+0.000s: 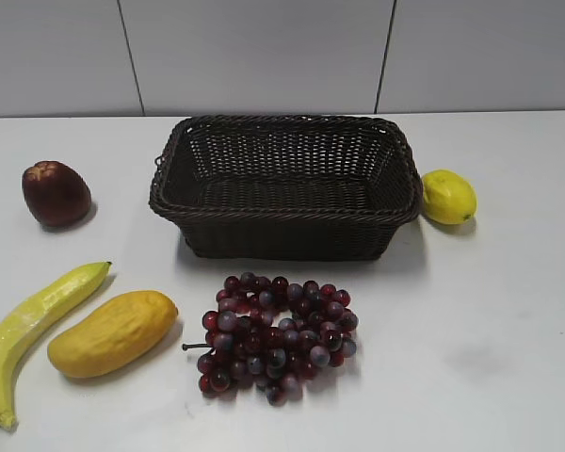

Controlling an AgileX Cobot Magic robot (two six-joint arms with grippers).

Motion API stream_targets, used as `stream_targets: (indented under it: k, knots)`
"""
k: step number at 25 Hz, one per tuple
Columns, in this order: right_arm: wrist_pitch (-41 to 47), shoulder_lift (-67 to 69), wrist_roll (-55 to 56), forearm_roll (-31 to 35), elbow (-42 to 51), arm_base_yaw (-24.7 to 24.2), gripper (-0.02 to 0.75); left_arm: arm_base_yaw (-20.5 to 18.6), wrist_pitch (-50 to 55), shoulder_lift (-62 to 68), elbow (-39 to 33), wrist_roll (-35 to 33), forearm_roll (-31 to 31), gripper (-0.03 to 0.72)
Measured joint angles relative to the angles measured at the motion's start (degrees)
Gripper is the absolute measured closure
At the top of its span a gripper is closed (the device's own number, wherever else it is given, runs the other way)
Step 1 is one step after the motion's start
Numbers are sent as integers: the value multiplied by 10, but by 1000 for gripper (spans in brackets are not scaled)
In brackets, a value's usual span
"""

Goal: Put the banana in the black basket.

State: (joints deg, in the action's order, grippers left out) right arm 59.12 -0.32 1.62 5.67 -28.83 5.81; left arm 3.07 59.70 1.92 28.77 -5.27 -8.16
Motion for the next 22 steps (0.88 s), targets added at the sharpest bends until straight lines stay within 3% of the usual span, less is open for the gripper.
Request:
stream_targets:
  k: [10,13,17,22]
  knots:
    - [0,0,0,0,0,0,220,0,-2,1,0,0,0,284]
    - [0,0,0,0,0,0,220,0,-5,19,3,0,-2,221]
    - [0,0,0,0,0,0,220,0,-8,124,33,-22,-13,81]
    - [0,0,0,0,0,0,220,1,-65,364,63,-119,-55,60]
